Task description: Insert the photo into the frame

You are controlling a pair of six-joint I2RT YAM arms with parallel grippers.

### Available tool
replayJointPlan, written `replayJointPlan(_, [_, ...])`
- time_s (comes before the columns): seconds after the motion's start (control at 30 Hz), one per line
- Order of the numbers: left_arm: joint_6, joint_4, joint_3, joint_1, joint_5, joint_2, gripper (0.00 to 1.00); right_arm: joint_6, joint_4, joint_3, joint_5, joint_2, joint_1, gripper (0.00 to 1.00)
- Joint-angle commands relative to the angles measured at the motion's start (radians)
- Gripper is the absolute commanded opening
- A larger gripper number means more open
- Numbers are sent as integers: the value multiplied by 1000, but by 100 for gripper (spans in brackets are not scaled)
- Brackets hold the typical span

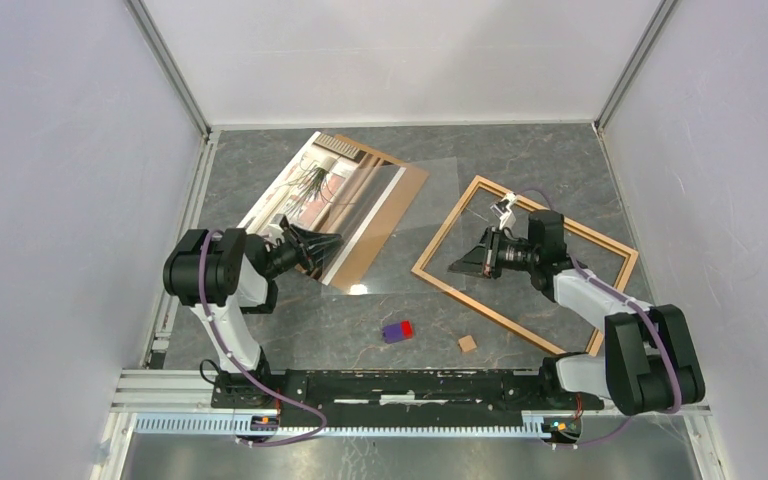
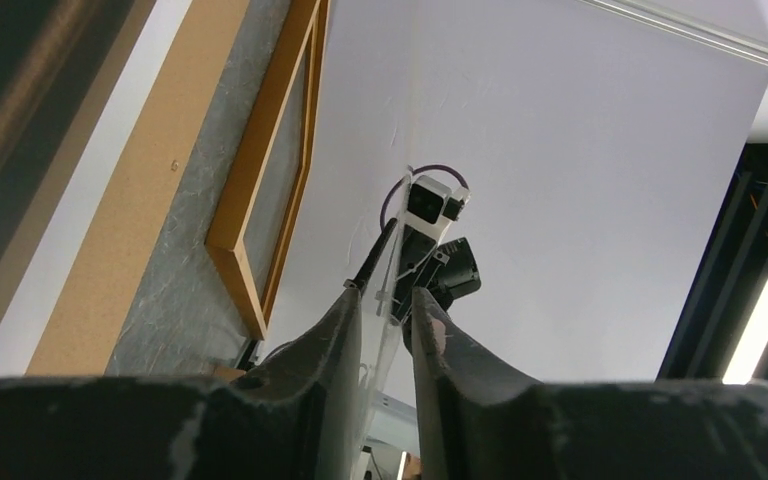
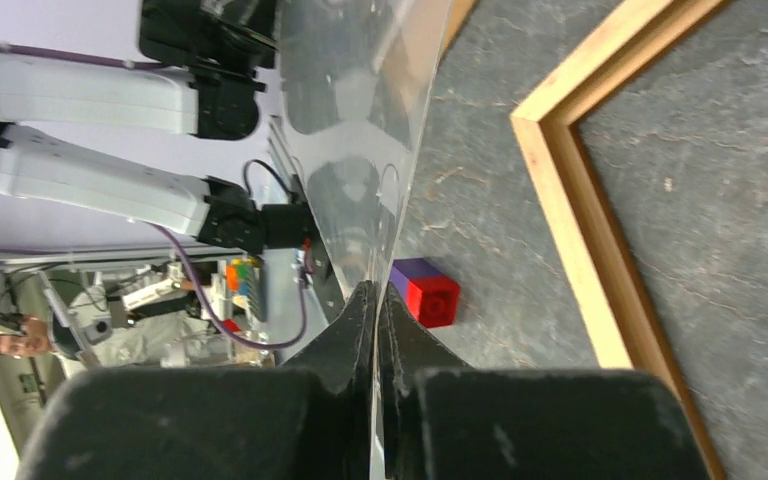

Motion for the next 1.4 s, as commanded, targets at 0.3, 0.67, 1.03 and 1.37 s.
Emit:
replayJointPlan(0.3, [142,-137,-8,-12,-69,-134,5,-437,-379,140,226,82,-5,18])
replayJointPlan(0.67, [292,-487,30,-40,-223,-282,2,-647,-579,248,790,64,-6,70])
replayJointPlan(1.03, [123,-327,-5,-230,-490,-252,2,-189,-266,6,594,-198,-2,91])
replayJointPlan(1.37, [36,-236,-29,-304,-655,-260,2,220,-234,-40,934,-419,105,98])
